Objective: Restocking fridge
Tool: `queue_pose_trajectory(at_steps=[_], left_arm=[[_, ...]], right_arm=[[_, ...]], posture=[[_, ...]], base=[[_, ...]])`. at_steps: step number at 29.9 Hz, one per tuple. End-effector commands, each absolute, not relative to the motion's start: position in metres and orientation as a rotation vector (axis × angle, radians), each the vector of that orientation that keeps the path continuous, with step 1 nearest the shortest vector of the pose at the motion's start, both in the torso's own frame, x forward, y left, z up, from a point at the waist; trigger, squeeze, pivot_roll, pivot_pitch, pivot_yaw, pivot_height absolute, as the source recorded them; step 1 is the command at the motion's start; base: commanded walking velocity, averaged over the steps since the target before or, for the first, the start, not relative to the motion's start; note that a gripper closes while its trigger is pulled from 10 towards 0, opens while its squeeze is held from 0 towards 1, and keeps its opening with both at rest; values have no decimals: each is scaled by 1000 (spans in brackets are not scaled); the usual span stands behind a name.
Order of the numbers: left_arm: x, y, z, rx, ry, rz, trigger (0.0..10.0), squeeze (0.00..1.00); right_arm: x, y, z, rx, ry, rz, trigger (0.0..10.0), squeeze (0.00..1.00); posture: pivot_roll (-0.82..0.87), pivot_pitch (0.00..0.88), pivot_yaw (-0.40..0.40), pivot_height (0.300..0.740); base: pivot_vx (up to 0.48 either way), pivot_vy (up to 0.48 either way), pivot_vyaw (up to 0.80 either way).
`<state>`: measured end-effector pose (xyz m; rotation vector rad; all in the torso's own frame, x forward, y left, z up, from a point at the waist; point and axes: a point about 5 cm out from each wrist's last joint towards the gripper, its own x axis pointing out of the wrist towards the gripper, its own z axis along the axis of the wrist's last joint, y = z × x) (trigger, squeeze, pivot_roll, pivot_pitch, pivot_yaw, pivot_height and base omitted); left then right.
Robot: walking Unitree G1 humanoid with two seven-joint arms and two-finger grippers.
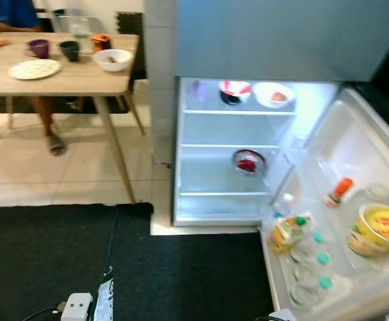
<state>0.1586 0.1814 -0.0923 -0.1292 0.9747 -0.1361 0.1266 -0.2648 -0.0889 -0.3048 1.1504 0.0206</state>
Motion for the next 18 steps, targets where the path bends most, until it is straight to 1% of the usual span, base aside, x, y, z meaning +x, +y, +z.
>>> queue_pose_trajectory(at_steps=[1,18], left_arm=[[147,176,-98,-147,1020,-142,10000,0],[149,174,-97,-129,1022,-157,10000,0]], right_arm=[[120,-267,-91,-290,1178,6,10000,0],[119,-264,-92,-266,1180,5,10000,0]], posture=[[-106,98,-41,740],[-113,97,-37,740]], base=[[0,0,-800],[0,0,-800]])
